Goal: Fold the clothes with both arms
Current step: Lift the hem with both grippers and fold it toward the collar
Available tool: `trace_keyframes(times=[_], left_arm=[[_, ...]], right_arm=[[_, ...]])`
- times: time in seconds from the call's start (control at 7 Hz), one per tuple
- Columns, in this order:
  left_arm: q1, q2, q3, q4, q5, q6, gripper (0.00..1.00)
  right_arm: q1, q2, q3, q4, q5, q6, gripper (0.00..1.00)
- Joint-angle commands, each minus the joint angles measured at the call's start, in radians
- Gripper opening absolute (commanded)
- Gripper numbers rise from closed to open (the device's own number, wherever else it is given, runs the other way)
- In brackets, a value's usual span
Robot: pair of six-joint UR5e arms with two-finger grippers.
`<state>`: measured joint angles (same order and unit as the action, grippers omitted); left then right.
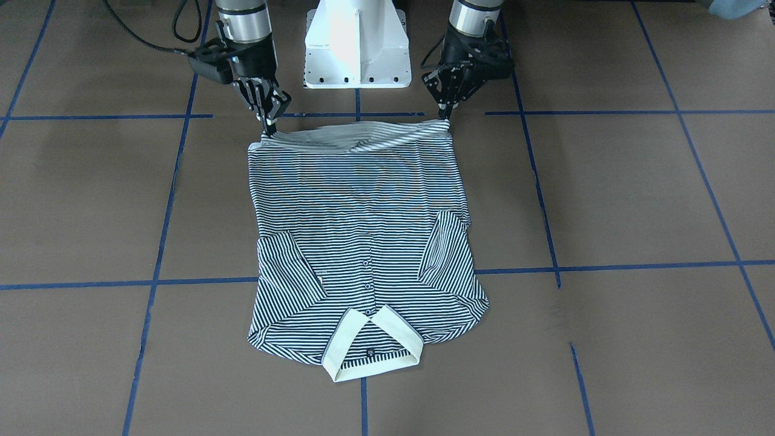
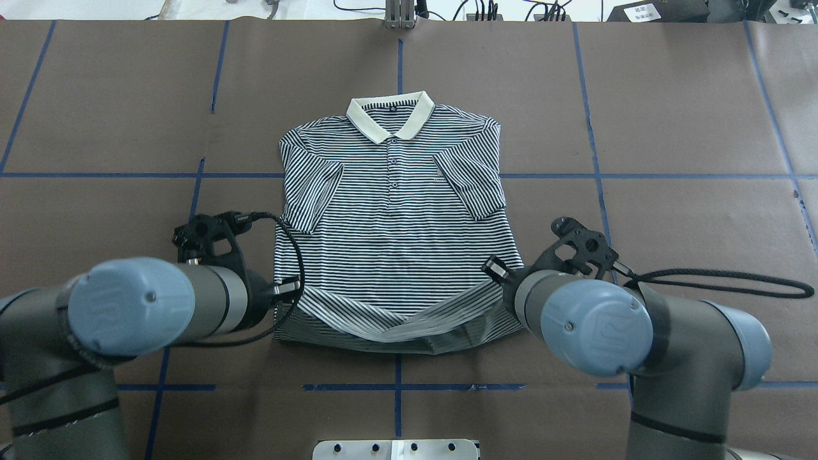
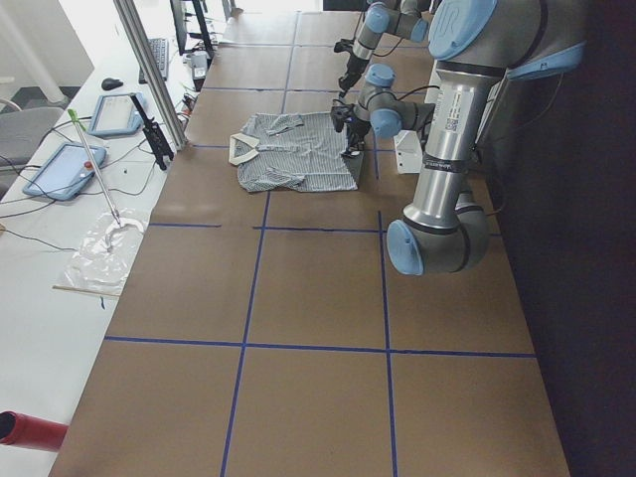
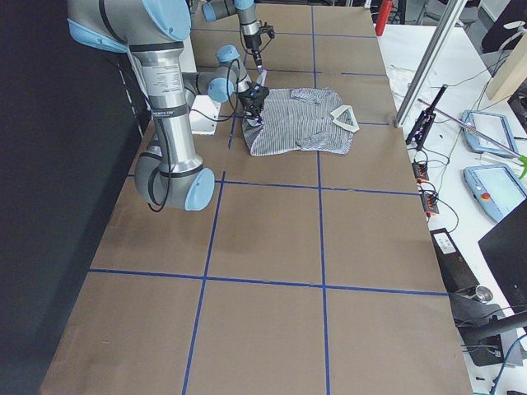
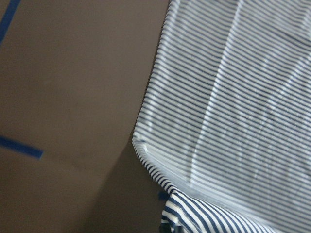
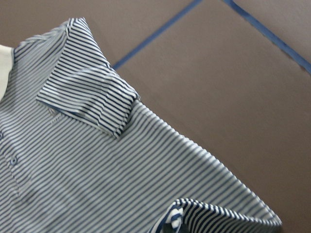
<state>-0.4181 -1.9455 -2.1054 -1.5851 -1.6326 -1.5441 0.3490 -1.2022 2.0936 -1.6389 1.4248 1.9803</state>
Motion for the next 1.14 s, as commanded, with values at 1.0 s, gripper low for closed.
trace_keyframes(times=[1.0], left_arm=[[-0.334, -0.234, 0.661, -0.421, -0.017, 0.220, 0.00]], right_arm=[[0.427, 0.414, -0.887, 0.434, 0.259, -0.330, 0.00]])
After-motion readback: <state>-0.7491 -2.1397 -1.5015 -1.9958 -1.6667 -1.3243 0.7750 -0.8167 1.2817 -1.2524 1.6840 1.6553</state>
